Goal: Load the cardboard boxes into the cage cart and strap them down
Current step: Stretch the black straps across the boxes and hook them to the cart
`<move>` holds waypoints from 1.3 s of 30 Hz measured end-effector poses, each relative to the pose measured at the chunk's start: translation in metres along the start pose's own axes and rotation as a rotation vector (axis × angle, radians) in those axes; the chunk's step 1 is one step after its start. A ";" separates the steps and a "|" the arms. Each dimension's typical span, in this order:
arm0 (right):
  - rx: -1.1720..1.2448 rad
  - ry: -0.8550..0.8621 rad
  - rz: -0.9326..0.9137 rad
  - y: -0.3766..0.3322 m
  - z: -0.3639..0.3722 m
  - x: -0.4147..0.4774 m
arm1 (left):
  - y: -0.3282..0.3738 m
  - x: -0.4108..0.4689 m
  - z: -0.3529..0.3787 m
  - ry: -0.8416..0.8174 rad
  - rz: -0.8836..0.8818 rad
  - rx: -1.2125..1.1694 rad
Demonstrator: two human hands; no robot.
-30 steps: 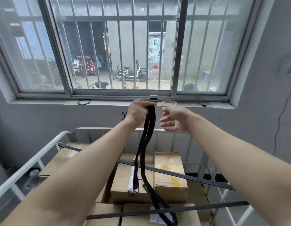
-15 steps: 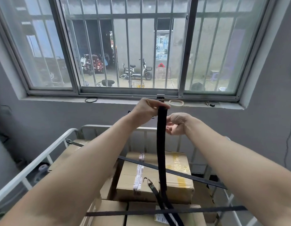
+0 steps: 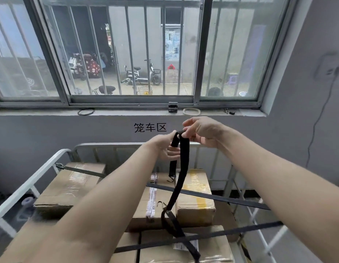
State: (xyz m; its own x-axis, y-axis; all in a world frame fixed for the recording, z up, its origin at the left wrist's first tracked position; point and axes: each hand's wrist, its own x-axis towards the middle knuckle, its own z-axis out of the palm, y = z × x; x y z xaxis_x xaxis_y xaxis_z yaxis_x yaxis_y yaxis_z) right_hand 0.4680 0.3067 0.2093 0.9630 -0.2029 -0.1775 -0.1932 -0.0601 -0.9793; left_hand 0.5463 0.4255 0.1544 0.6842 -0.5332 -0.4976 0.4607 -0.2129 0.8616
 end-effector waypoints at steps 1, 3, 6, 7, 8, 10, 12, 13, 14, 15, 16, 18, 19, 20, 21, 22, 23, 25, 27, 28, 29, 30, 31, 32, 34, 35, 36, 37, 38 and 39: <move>-0.033 -0.001 0.021 0.003 -0.001 -0.003 | 0.000 0.003 0.005 0.005 0.001 -0.018; -0.049 -0.017 0.100 0.012 -0.008 -0.004 | 0.001 0.011 0.014 0.036 0.057 -0.008; -0.078 0.050 0.245 0.031 -0.019 0.001 | 0.002 0.017 0.026 0.028 0.184 0.010; -0.072 0.115 0.275 0.038 -0.023 0.005 | 0.003 0.015 0.028 -0.009 0.219 0.026; -0.054 0.169 0.306 0.045 -0.027 0.008 | 0.002 0.014 0.031 -0.059 0.251 0.041; 0.043 0.187 0.395 0.057 -0.035 0.014 | 0.002 0.014 0.034 -0.160 0.312 0.076; 0.231 0.143 0.479 0.067 -0.040 0.017 | 0.004 0.015 0.036 -0.261 0.349 0.111; 0.357 0.134 0.481 0.071 -0.041 0.018 | 0.004 0.015 0.036 -0.318 0.349 0.140; 0.488 0.154 0.455 0.074 -0.044 0.021 | 0.005 0.014 0.036 -0.383 0.330 0.160; 0.602 0.208 0.414 0.076 -0.046 0.023 | 0.005 0.013 0.036 -0.442 0.299 0.188; 0.692 0.282 0.369 0.077 -0.048 0.026 | 0.004 0.013 0.035 -0.491 0.257 0.222; 0.772 0.427 0.299 0.083 -0.059 0.031 | 0.000 0.016 0.033 -0.536 0.175 0.353; 0.785 0.473 0.280 0.088 -0.065 0.032 | -0.003 0.020 0.033 -0.548 0.139 0.435; 0.793 0.511 0.276 0.093 -0.073 0.032 | -0.008 0.026 0.034 -0.553 0.107 0.516; 0.800 0.544 0.275 0.099 -0.080 0.030 | -0.013 0.033 0.036 -0.546 0.084 0.601; 0.796 0.568 0.277 0.106 -0.088 0.030 | -0.018 0.040 0.040 -0.521 0.073 0.691; 0.783 0.585 0.283 0.113 -0.095 0.029 | -0.023 0.047 0.045 -0.483 0.073 0.776; 0.764 0.592 0.300 0.125 -0.110 0.026 | -0.030 0.062 0.060 -0.409 0.068 0.911; 0.756 0.587 0.325 0.134 -0.126 0.022 | -0.035 0.074 0.077 -0.378 0.053 1.040; 0.741 0.577 0.343 0.138 -0.133 0.019 | -0.037 0.080 0.086 -0.372 0.045 1.101; 0.721 0.564 0.361 0.141 -0.141 0.016 | -0.039 0.087 0.095 -0.368 0.044 1.161; 0.702 0.546 0.376 0.144 -0.149 0.013 | -0.041 0.093 0.105 -0.359 0.054 1.223; 0.681 0.527 0.387 0.148 -0.157 0.012 | -0.043 0.100 0.114 -0.338 0.077 1.271; 0.655 0.504 0.398 0.151 -0.165 0.010 | -0.046 0.107 0.124 -0.305 0.106 1.279; 0.613 0.483 0.420 0.157 -0.181 0.009 | -0.050 0.123 0.144 -0.226 0.172 1.105; 0.599 0.483 0.430 0.161 -0.188 0.010 | -0.052 0.131 0.156 -0.188 0.198 0.949; 0.602 0.484 0.437 0.164 -0.196 0.010 | -0.053 0.137 0.168 -0.162 0.206 0.789; 0.626 0.482 0.437 0.168 -0.204 0.011 | -0.054 0.143 0.180 -0.153 0.198 0.651; 0.663 0.474 0.434 0.173 -0.211 0.013 | -0.055 0.149 0.193 -0.159 0.183 0.548; 0.697 0.456 0.435 0.177 -0.218 0.014 | -0.056 0.155 0.205 -0.176 0.158 0.474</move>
State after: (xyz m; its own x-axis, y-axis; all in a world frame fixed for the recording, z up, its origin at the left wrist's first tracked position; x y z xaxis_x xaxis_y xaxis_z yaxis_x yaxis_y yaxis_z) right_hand 0.4060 0.0799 0.0544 0.6375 -0.4418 -0.6312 -0.2205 0.6804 -0.6989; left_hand 0.5111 0.1870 0.0494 0.6007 -0.7092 -0.3691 0.0255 -0.4445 0.8954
